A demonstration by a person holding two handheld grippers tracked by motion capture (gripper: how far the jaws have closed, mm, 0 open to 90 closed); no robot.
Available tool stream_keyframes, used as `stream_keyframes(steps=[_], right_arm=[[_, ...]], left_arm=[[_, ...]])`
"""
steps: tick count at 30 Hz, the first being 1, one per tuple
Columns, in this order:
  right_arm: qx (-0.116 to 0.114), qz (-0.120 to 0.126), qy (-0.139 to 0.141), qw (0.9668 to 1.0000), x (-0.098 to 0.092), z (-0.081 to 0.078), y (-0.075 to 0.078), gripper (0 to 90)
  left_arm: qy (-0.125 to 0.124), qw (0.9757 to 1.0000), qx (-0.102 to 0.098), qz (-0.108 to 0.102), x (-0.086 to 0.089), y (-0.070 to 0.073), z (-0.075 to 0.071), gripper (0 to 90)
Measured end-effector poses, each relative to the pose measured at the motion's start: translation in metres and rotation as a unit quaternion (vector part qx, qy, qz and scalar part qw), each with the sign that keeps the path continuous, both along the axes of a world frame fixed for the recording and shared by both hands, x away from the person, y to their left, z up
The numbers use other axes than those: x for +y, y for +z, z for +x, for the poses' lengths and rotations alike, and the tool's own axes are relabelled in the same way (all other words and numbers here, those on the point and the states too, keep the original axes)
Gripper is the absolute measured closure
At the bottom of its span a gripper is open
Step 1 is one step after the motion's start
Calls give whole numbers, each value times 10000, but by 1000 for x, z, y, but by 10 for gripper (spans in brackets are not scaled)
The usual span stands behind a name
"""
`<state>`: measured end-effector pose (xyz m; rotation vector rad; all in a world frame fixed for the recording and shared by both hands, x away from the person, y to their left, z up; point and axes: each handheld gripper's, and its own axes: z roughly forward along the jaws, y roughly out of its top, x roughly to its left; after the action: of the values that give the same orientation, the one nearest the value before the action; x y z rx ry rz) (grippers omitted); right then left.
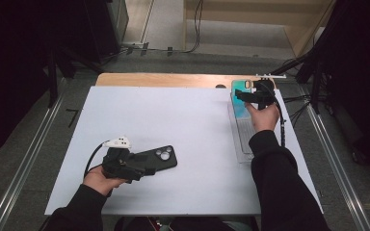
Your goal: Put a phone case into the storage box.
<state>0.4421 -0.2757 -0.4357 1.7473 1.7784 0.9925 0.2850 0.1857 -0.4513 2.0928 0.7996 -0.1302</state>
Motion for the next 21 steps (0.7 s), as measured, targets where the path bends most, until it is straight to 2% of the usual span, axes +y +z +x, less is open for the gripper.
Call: stream_keyframes(steps=[2, 10, 13, 17, 21], right_arm=[[-17, -26, 73, 10000, -1, -4, 1, 93], [56, 202, 415, 9989, 1, -20, 6, 93], [75, 201, 555, 9982, 4, -27, 8, 94], [18, 275, 754, 9968, 10, -40, 13, 94], [-38, 366, 1045, 9938, 15, -53, 20, 94]], left_arm=[[4, 10000, -3, -6, 0, 0, 1, 297], [-3, 10000, 28, 18, -2, 0, 4, 296], [-7, 10000, 32, 35, -3, 1, 6, 295], [-1, 10000, 28, 31, -2, 1, 8, 295], [27, 10000, 45, 14, -1, 1, 10, 295]])
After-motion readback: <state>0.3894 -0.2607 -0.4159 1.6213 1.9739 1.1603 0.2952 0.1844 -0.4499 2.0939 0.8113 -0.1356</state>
